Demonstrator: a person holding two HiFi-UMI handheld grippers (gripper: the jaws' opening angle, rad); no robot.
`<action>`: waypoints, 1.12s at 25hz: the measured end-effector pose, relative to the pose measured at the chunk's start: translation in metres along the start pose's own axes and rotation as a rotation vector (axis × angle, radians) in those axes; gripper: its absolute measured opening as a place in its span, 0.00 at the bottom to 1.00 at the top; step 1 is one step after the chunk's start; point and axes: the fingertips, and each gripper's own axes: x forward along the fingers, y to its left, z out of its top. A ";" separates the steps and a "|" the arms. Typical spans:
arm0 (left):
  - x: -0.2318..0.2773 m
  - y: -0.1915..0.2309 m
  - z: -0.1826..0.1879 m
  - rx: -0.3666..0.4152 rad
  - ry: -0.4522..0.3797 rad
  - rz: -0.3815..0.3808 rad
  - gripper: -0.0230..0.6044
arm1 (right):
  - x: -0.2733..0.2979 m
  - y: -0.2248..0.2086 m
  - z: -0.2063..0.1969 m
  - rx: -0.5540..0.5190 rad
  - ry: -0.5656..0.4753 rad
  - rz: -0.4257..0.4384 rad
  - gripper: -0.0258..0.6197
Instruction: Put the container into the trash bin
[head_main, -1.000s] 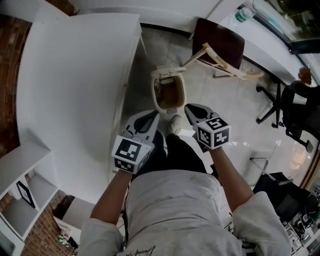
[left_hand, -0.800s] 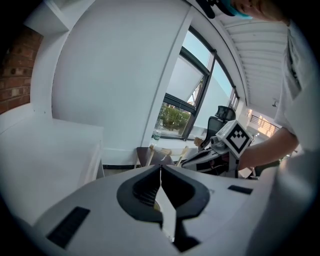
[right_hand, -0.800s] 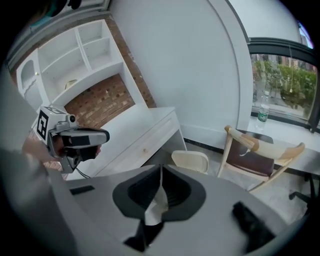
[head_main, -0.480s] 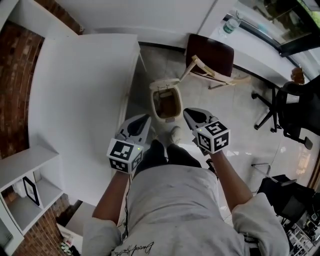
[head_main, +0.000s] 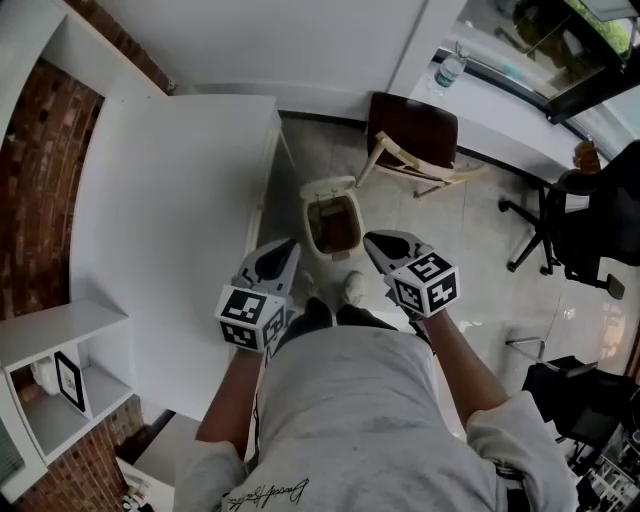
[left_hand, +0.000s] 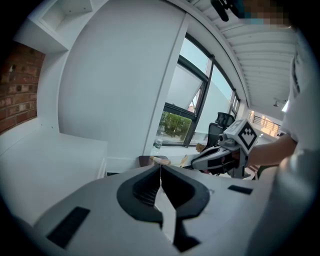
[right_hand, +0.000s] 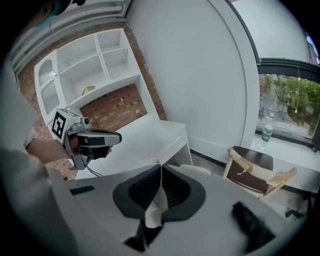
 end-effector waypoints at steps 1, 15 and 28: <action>-0.002 -0.001 0.001 0.001 -0.003 0.002 0.06 | -0.002 0.001 0.003 -0.003 -0.005 0.002 0.09; -0.010 -0.014 0.016 0.005 -0.029 0.005 0.06 | -0.008 0.008 0.029 -0.011 -0.064 0.049 0.09; -0.010 -0.016 0.014 0.037 -0.003 0.005 0.06 | 0.000 0.021 0.036 -0.048 -0.059 0.100 0.09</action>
